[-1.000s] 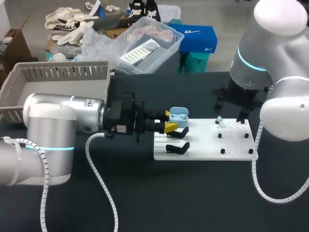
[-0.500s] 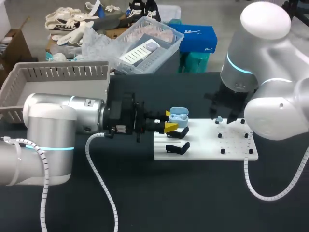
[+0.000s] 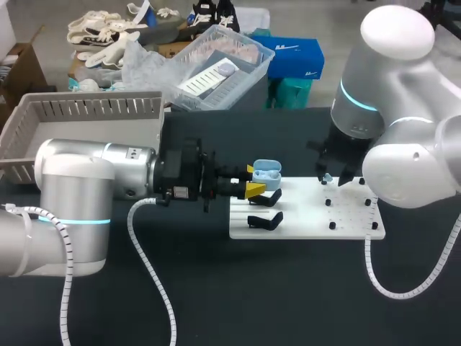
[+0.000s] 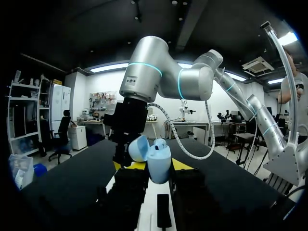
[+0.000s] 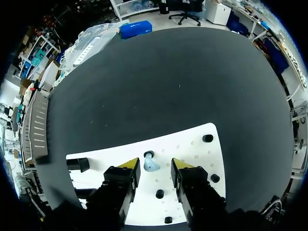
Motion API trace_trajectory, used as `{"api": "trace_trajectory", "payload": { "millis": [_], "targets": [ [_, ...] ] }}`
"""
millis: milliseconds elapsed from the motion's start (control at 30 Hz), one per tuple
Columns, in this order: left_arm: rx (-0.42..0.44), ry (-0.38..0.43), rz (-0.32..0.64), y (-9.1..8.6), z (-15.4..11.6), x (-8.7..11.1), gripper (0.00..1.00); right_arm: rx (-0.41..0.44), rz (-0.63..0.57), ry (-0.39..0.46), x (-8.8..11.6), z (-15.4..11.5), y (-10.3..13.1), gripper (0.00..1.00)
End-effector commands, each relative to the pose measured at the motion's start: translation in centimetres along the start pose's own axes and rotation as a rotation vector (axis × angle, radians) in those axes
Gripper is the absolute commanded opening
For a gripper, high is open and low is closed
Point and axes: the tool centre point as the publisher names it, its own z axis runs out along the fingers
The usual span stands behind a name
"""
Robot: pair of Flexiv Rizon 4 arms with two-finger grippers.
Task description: Pick up each earbud case from the left stands, insert the matching earbuds, close the lid, and place the case in the box.
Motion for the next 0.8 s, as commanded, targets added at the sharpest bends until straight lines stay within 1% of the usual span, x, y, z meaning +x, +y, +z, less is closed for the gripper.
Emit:
{"api": "trace_trajectory", "payload": {
  "millis": [33,367,400,433,500,567,633,733,800],
  "targets": [
    [-0.002,0.001,0.0,0.0,0.02,0.02,0.0,0.001,-0.002,0.002,-0.2,0.26,0.24,0.39],
    [-0.002,0.001,0.0,0.0,0.02,0.02,0.0,-0.002,-0.012,0.007,-0.22,0.31,0.48,0.36],
    [-0.002,0.001,0.0,0.0,0.02,0.02,0.0,0.001,-0.013,0.008,-0.19,0.38,0.45,0.3],
    [-0.002,0.001,0.0,0.0,0.02,0.02,0.0,0.003,-0.013,0.01,-0.15,0.44,0.43,0.27],
    [-0.002,0.001,0.0,0.0,0.02,0.02,0.0,0.004,-0.013,0.011,-0.09,0.48,0.4,0.25],
    [-0.002,0.001,0.0,0.0,0.02,0.02,0.0,0.005,-0.013,0.012,-0.05,0.49,0.4,0.18],
    [-0.002,0.001,0.0,0.0,0.02,0.02,0.0,0.006,-0.013,0.012,-0.01,0.52,0.44,0.16],
    [-0.002,0.001,0.0,0.0,0.02,0.02,0.0,0.007,-0.014,0.012,0.0,0.54,0.48,0.0],
    [-0.002,0.001,0.0,0.0,0.02,0.02,0.0,0.008,-0.015,0.012,0.02,0.52,0.52,0.0]
  ]
}}
